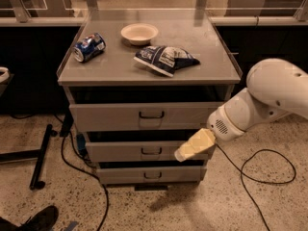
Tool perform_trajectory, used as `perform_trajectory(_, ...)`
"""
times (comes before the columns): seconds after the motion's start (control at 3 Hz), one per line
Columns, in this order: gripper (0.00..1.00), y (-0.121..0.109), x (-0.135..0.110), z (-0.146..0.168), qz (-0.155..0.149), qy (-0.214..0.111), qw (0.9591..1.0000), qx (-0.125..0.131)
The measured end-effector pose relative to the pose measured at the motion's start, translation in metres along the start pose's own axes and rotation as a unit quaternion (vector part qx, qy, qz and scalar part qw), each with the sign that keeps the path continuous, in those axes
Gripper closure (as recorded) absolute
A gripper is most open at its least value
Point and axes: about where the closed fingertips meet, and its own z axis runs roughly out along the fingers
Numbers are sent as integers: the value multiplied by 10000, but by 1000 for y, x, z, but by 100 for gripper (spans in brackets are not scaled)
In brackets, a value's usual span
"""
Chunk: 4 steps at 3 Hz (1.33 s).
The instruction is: Open middle drawer
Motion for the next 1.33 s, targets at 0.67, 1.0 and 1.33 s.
perform_trajectory(0.67,0,-8,8,93,783,-1162,9875,-718)
perform_trajectory(1.0,0,-18,8,124,806,-1728,9778,-871)
perform_trajectory(1.33,0,-29,-1,161,632,-2182,9679,-1080)
